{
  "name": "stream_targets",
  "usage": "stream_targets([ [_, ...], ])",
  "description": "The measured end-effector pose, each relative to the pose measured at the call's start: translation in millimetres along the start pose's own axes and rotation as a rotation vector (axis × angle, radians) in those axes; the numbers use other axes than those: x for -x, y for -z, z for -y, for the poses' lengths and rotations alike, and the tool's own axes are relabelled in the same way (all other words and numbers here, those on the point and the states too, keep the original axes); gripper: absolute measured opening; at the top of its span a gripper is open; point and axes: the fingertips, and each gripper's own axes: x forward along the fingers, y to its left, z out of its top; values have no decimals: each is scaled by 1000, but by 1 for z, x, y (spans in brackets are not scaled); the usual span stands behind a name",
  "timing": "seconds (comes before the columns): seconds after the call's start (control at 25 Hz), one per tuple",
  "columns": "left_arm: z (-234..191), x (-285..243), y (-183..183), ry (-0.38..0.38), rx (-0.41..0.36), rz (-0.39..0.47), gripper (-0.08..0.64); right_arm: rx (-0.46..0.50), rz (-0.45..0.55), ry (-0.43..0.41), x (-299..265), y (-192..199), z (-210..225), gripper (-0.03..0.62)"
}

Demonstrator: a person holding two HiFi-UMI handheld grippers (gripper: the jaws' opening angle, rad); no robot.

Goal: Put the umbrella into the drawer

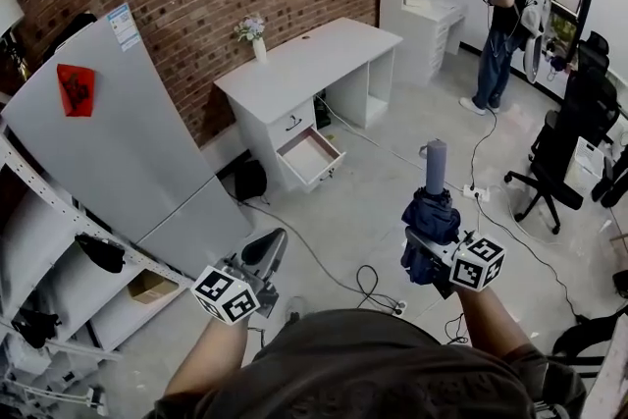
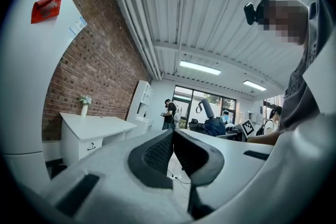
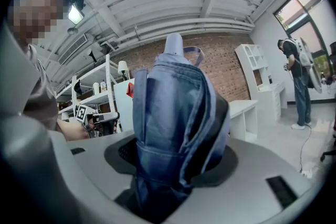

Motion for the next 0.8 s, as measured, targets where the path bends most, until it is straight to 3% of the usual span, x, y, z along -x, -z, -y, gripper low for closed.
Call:
stream_targets([
  [0.32, -45, -61, 9, 106, 27, -24, 6, -1, -9, 84, -32, -7, 42, 238],
  [0.8, -232, -198, -21, 278, 45, -46, 6, 3, 15, 204, -205, -66, 126, 239],
])
